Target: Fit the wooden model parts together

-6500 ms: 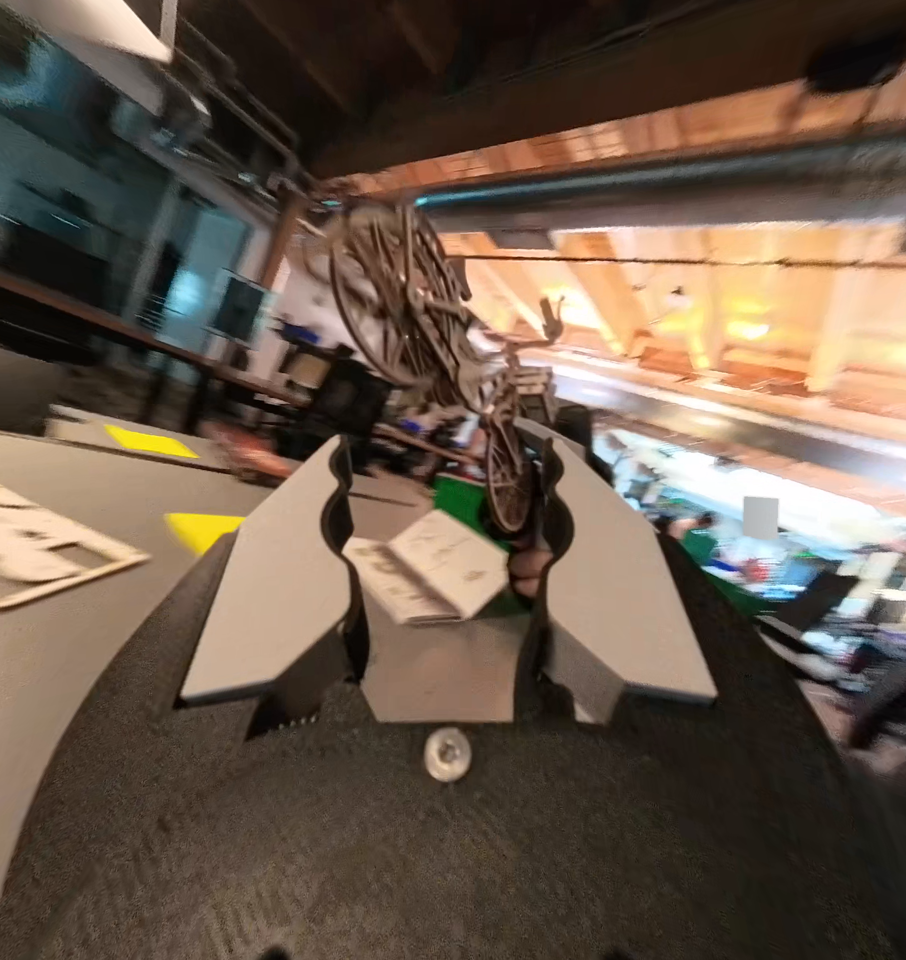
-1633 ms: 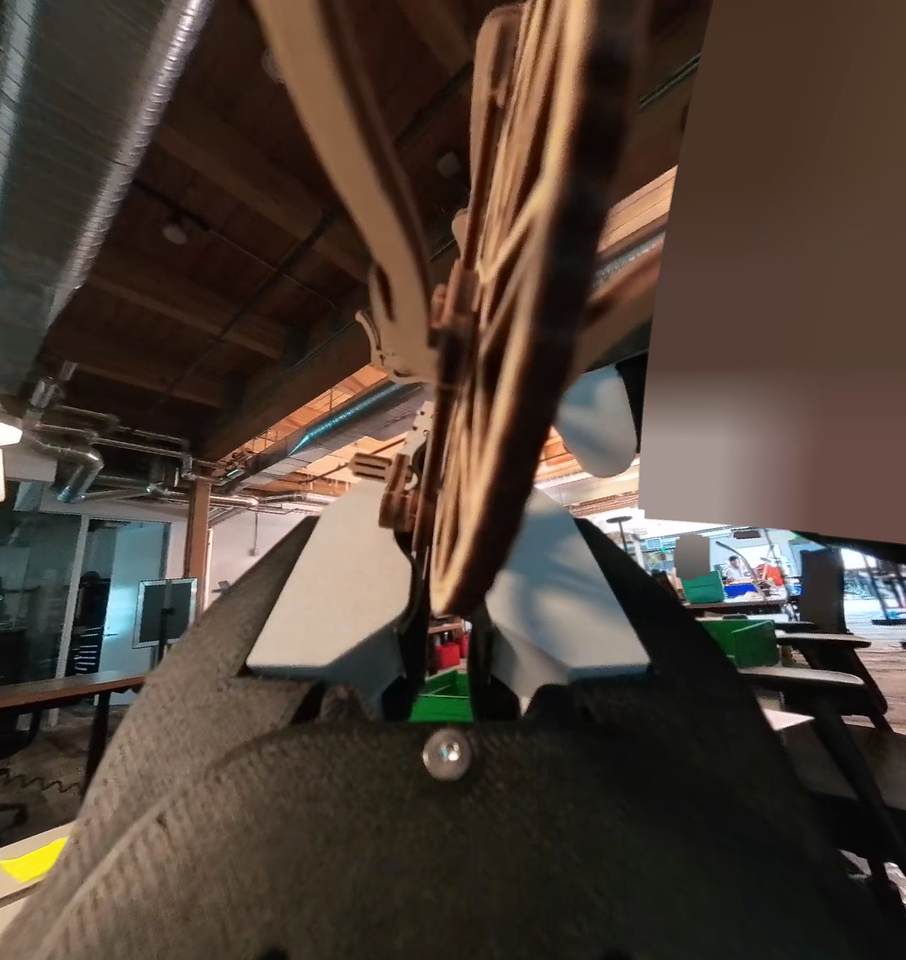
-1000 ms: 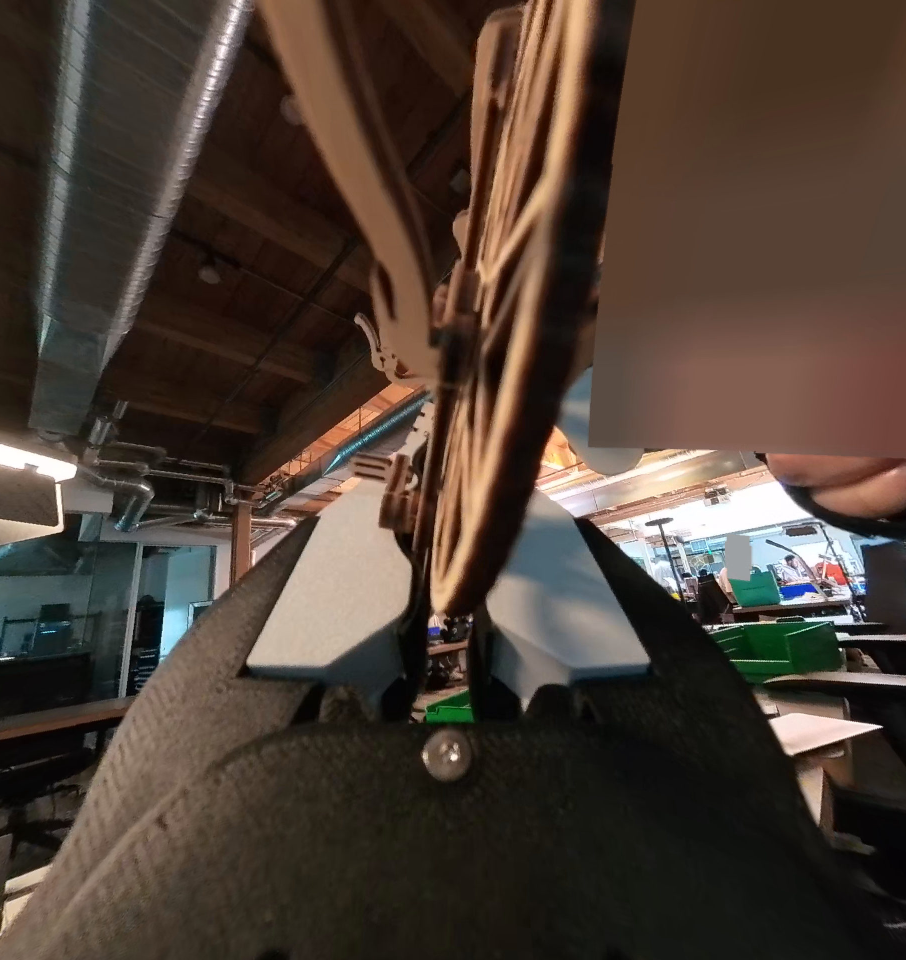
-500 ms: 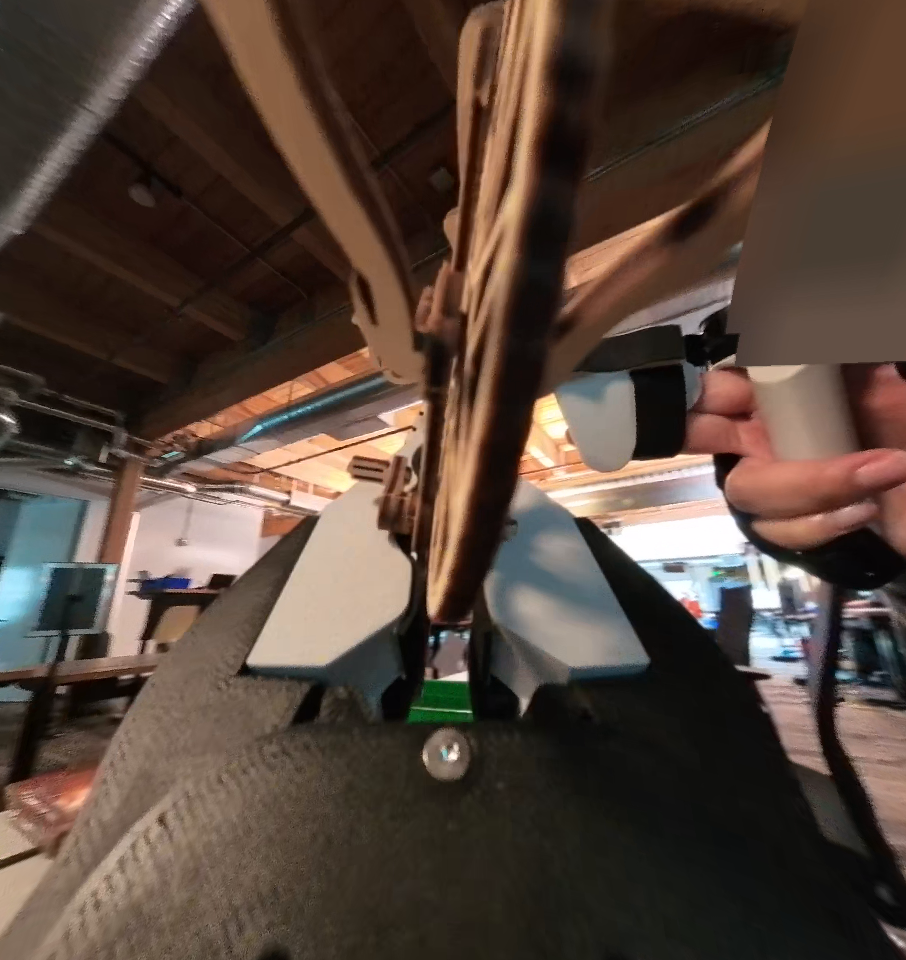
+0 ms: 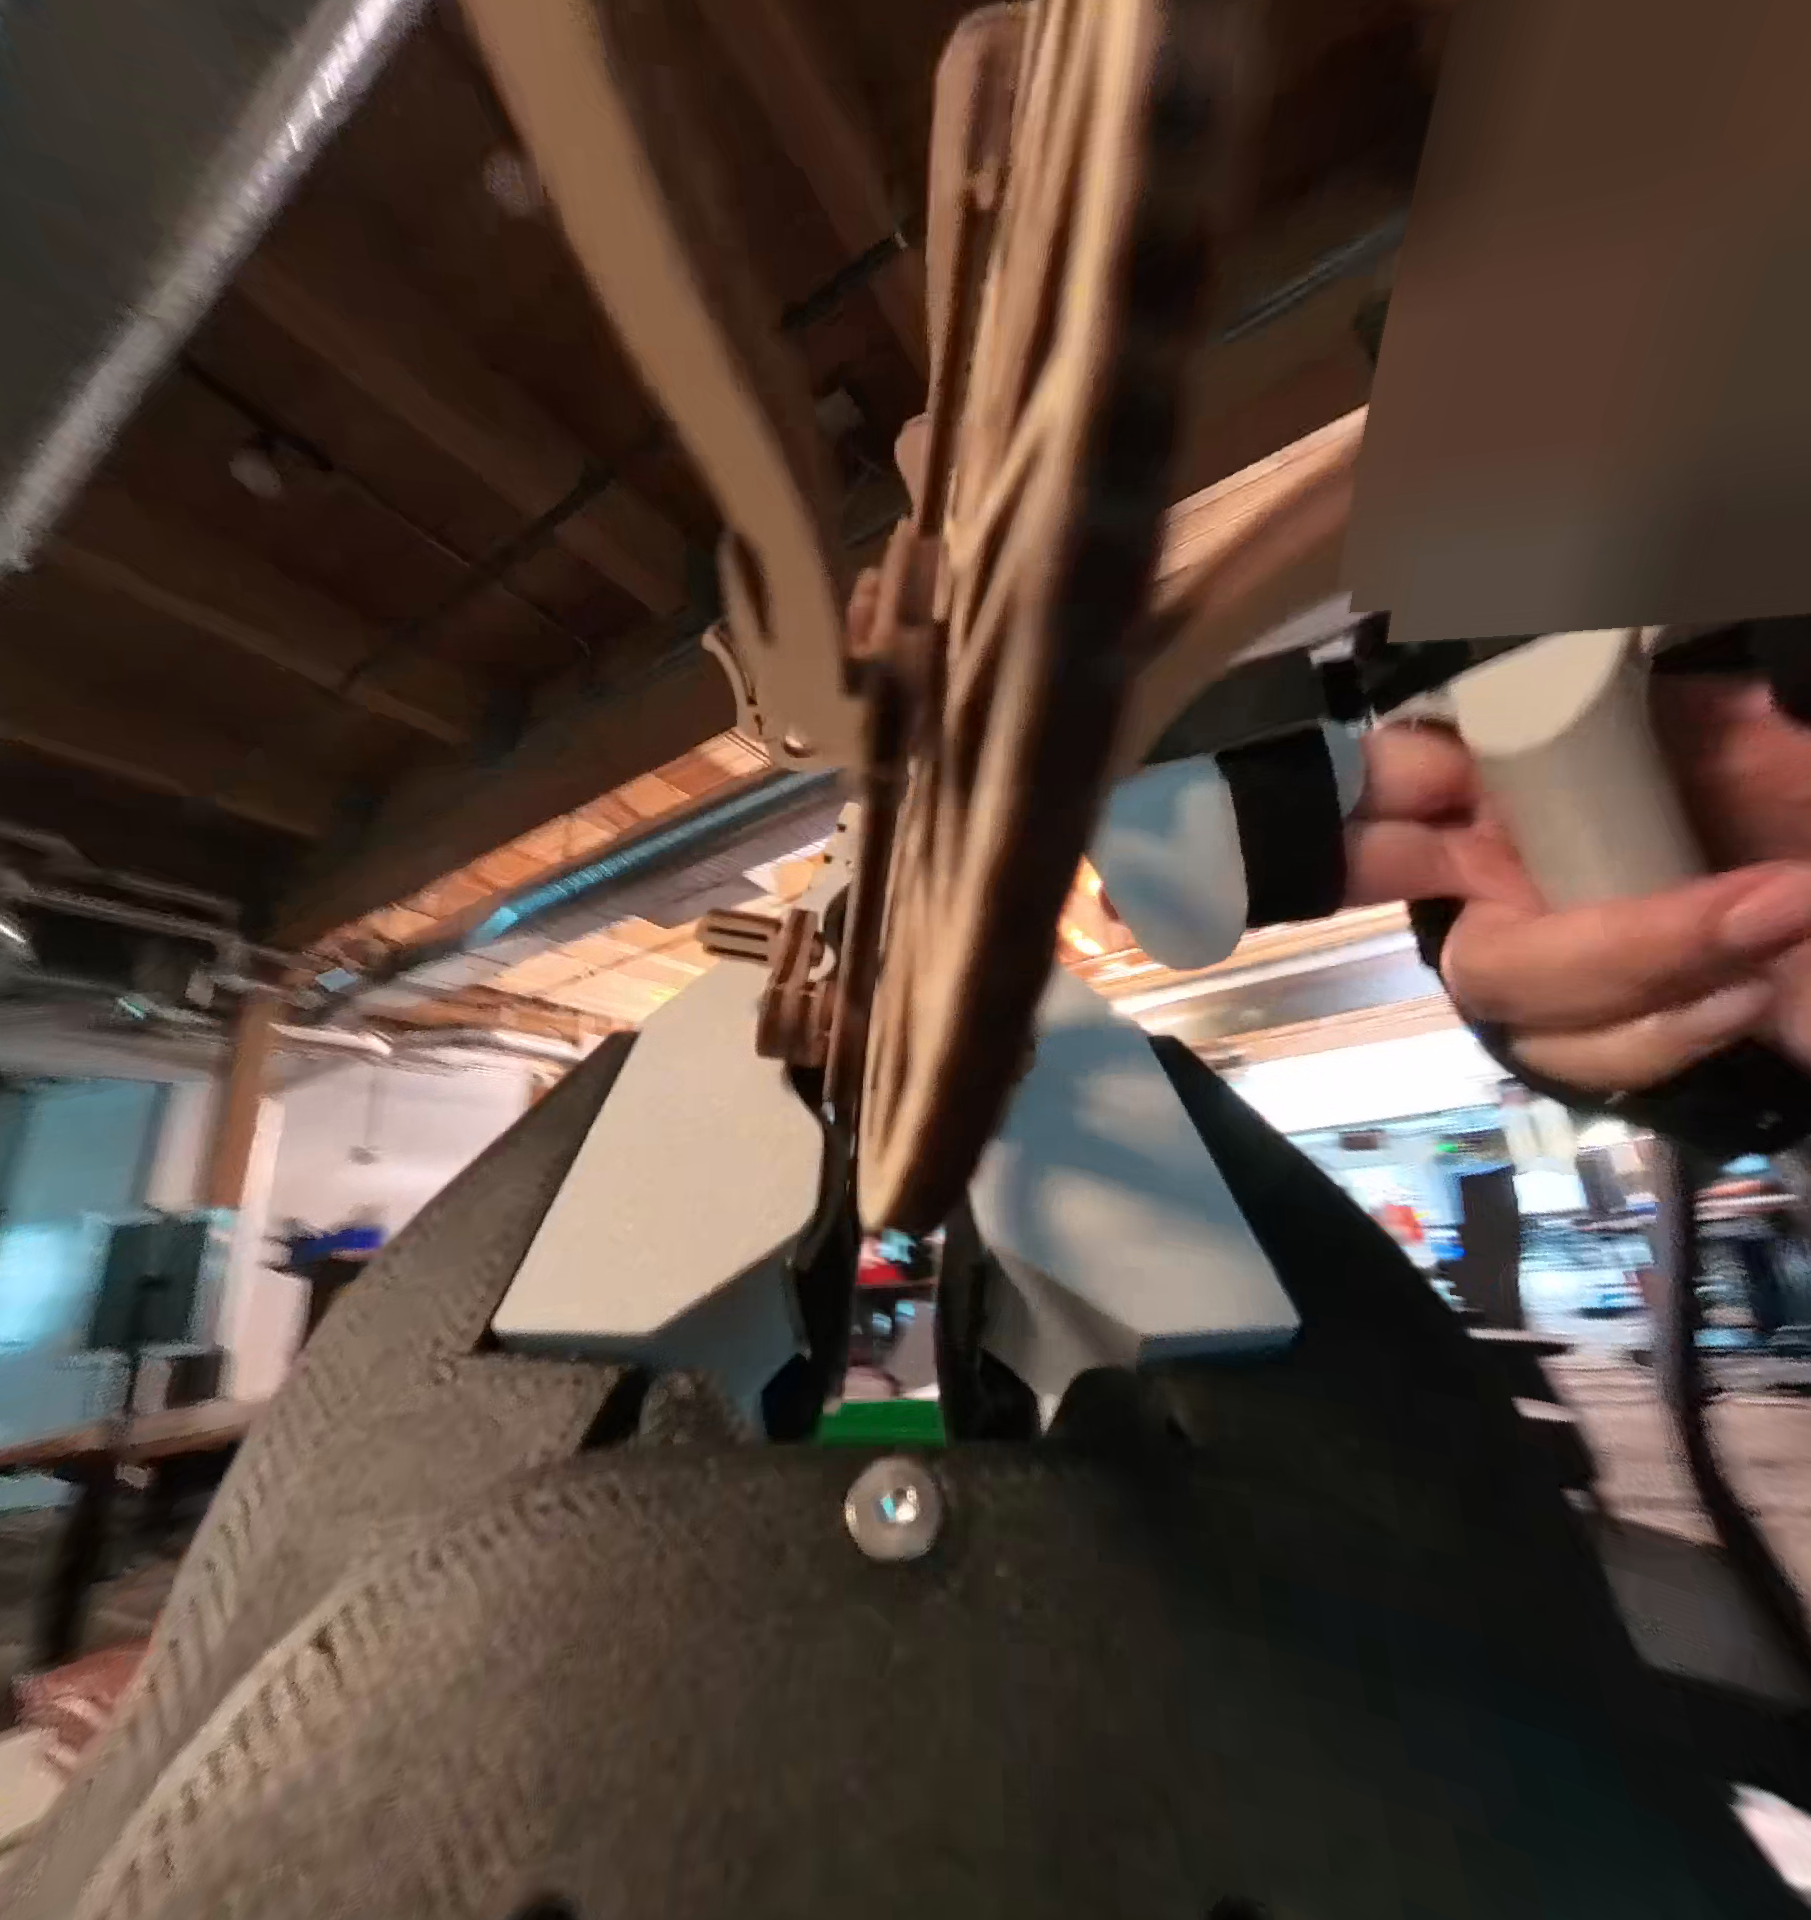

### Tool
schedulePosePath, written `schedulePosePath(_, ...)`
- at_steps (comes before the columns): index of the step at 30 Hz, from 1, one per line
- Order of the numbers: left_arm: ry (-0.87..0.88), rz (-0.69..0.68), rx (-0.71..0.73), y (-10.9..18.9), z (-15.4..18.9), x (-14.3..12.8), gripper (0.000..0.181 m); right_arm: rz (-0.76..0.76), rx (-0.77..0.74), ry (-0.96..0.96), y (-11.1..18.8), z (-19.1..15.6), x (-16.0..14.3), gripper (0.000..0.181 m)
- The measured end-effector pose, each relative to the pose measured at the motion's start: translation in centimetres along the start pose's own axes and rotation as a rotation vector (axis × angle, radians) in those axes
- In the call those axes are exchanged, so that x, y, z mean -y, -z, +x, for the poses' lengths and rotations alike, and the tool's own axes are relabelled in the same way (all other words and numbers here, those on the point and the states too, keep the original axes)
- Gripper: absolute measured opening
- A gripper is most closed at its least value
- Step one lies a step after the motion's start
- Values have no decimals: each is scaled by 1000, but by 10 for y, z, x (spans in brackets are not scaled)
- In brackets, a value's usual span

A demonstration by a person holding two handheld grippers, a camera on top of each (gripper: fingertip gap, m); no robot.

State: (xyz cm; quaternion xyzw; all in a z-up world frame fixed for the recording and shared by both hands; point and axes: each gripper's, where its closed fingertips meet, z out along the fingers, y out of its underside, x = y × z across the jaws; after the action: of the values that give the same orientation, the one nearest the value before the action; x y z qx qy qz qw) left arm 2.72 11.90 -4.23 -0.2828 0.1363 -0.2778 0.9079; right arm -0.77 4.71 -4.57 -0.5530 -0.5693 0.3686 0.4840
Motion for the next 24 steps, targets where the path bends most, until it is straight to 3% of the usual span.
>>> schedulePosePath(24,-131,-4,71,2,1,1,6,27,30,-52,0,-2,1,160)
